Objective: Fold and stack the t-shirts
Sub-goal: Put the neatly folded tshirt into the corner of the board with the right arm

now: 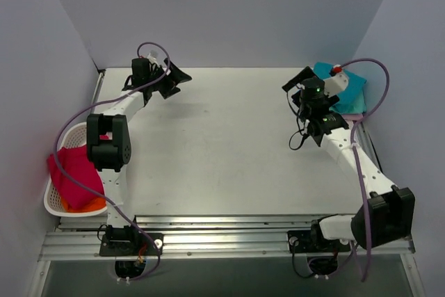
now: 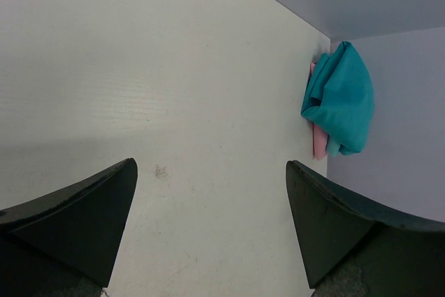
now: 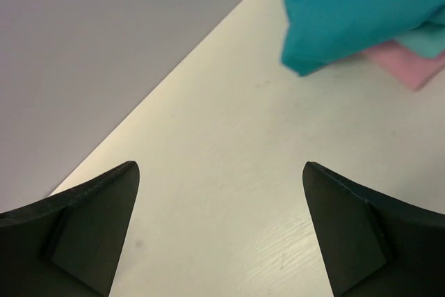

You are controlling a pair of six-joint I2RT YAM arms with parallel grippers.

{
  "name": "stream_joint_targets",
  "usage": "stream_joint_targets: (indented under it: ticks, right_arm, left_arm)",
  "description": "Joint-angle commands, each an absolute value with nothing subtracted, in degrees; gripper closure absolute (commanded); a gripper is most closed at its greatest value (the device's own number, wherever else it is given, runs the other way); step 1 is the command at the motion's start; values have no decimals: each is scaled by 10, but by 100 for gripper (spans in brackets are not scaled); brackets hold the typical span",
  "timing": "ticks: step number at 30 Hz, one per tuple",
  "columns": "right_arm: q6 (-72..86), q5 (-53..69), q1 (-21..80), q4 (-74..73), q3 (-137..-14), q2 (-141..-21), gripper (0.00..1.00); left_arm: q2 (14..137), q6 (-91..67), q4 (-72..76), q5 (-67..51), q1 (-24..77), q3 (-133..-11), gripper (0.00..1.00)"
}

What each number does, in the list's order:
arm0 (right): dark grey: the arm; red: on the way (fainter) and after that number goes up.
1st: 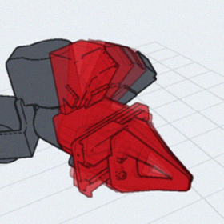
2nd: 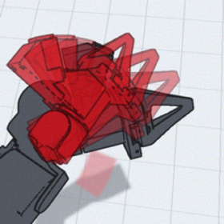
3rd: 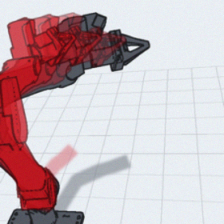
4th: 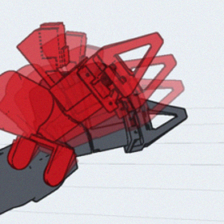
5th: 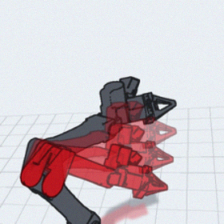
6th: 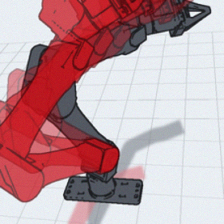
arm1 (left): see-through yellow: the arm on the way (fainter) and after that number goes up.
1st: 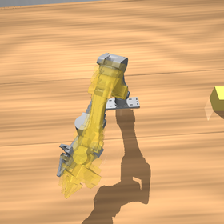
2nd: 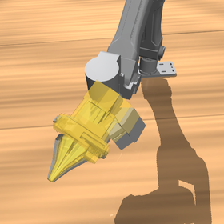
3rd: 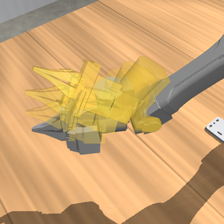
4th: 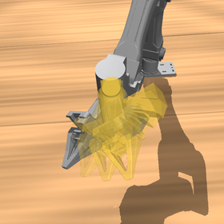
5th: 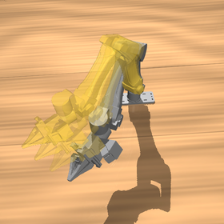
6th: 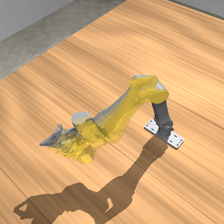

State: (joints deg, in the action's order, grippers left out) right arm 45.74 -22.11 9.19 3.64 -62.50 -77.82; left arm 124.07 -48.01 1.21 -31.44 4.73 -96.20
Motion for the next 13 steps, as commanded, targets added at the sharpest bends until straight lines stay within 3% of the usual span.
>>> stream_joint_targets:
  ticks: [1,13]
  right_arm:
    - [454,-326,167,-36,-624,-716,0]
    - [417,-359,256,-90,-649,-673,0]
  left_arm:
    - [1170,-436,1,-283,62,-964,3]
    - [988,-323,-94,-100,115,-876,5]
